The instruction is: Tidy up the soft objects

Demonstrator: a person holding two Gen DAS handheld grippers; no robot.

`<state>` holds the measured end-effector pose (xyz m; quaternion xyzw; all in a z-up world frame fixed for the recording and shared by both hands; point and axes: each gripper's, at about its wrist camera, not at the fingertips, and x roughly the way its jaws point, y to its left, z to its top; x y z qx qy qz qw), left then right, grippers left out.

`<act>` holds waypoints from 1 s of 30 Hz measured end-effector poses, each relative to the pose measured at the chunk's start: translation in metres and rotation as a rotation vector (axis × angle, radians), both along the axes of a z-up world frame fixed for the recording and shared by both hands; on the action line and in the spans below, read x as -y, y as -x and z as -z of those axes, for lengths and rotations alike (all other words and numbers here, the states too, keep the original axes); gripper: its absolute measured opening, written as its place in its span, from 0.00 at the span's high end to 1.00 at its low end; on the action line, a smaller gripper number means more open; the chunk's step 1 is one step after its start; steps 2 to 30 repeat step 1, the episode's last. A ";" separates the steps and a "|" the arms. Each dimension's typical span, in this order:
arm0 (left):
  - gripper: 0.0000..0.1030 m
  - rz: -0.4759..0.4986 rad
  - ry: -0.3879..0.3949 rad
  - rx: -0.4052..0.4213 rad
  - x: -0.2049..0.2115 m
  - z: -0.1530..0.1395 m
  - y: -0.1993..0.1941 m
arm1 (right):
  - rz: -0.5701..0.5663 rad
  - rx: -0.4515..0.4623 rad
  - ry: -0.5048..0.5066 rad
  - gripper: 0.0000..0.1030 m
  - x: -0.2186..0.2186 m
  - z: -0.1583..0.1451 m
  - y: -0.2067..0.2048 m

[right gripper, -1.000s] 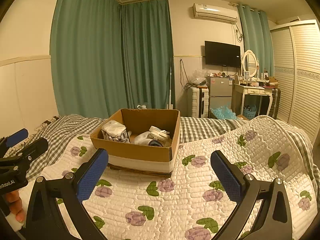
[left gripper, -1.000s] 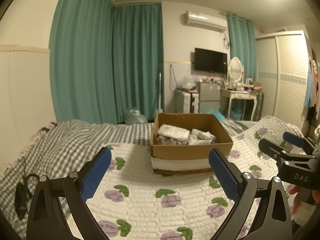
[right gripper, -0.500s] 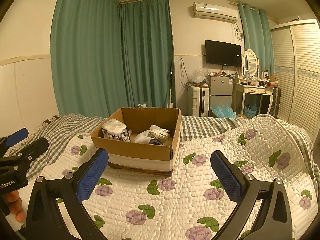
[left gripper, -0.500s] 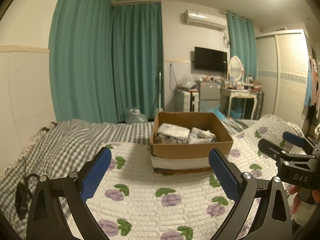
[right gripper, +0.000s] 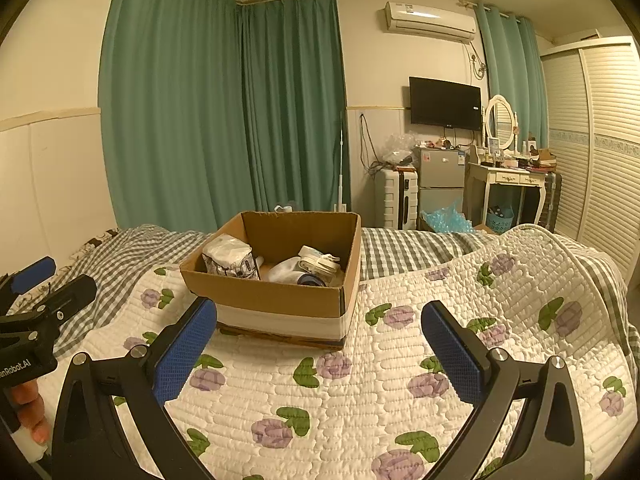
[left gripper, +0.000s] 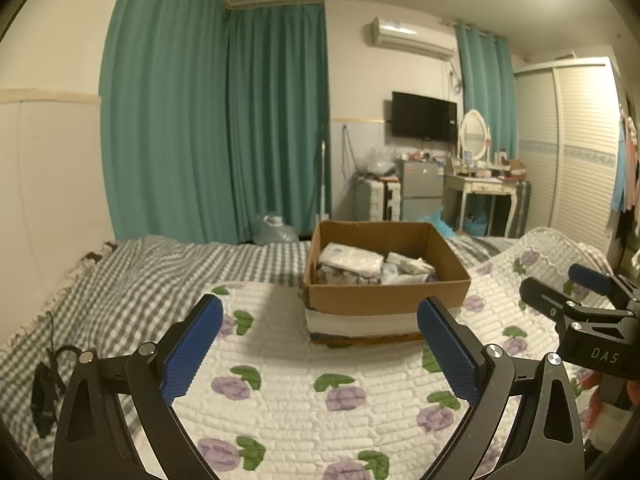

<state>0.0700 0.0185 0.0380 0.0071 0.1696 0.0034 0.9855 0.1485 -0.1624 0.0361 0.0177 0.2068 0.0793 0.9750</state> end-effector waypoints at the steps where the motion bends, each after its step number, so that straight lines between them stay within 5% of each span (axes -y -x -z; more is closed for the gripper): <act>1: 0.03 0.001 -0.002 0.000 0.000 0.000 0.000 | 0.000 -0.001 0.000 0.00 0.000 0.000 0.000; 30: 0.03 0.001 -0.002 0.000 0.000 0.000 0.000 | 0.000 -0.001 0.000 0.00 0.000 0.000 0.000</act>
